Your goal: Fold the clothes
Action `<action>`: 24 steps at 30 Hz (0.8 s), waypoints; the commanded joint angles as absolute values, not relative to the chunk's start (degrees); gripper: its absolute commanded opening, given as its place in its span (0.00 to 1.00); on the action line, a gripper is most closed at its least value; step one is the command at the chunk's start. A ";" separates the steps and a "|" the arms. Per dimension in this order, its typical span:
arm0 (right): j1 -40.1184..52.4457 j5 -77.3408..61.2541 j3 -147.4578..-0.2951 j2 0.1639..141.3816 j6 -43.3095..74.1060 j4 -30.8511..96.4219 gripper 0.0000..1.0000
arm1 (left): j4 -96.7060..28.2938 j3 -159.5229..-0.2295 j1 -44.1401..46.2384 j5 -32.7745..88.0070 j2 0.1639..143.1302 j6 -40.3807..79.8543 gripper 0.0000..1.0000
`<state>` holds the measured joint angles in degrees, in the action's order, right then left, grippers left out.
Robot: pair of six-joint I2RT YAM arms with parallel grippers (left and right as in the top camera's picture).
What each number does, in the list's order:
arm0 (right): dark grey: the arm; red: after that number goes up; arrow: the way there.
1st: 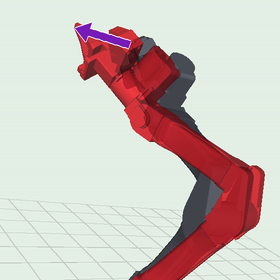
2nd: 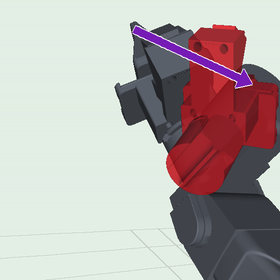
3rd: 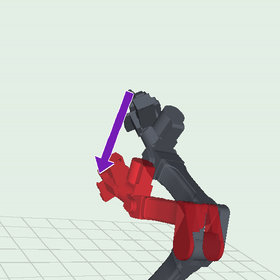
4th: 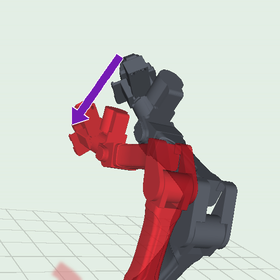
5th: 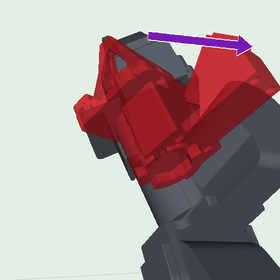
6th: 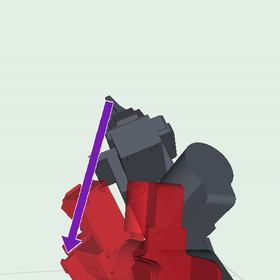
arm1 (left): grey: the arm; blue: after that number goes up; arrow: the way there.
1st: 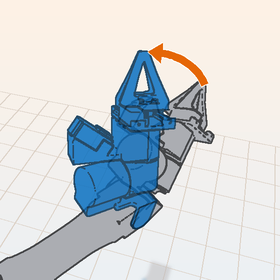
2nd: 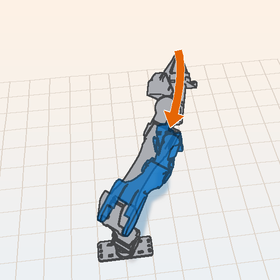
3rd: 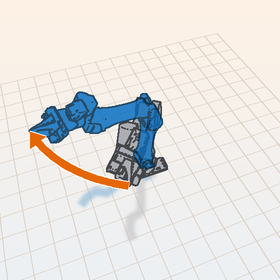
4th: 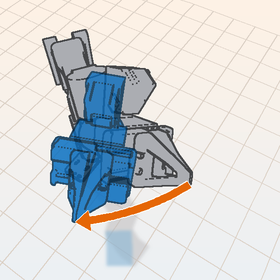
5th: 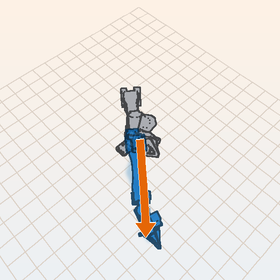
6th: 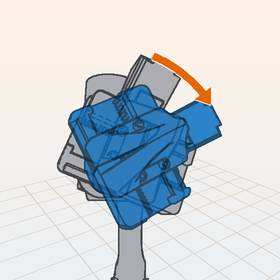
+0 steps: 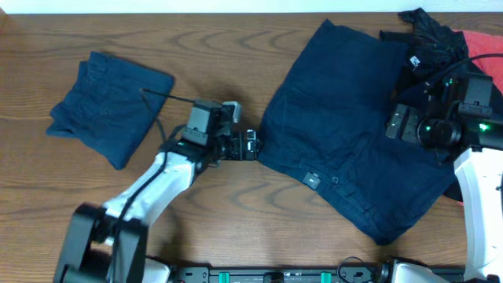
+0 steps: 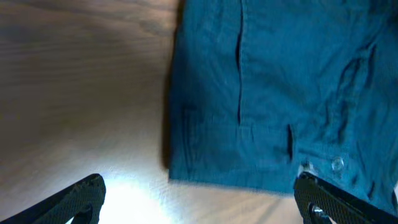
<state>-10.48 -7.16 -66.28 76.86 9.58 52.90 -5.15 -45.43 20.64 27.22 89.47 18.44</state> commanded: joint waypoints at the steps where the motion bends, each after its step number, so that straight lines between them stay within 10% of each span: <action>1: -11.55 -6.52 -66.63 76.38 9.13 53.47 0.99 | -0.93 -46.19 21.65 27.86 94.59 23.18 0.98; 6: -11.62 -5.76 -66.63 76.38 9.10 54.48 0.99 | 3.86 -46.19 23.14 27.90 101.34 26.79 0.97; 10: -11.62 -4.25 -66.63 76.38 9.13 54.48 0.99 | 3.99 -46.19 25.19 28.14 103.46 28.38 0.77; 14: -11.62 -3.81 -66.63 76.38 9.13 54.68 0.99 | 4.60 -46.22 27.22 28.10 103.37 28.38 0.06; 24: -11.62 -3.18 -66.63 76.40 9.13 55.13 0.99 | 4.69 -53.54 16.03 13.69 98.37 22.74 0.06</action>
<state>-10.81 -4.01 -66.28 76.86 9.58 55.05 4.14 -48.21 21.15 22.41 101.45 25.65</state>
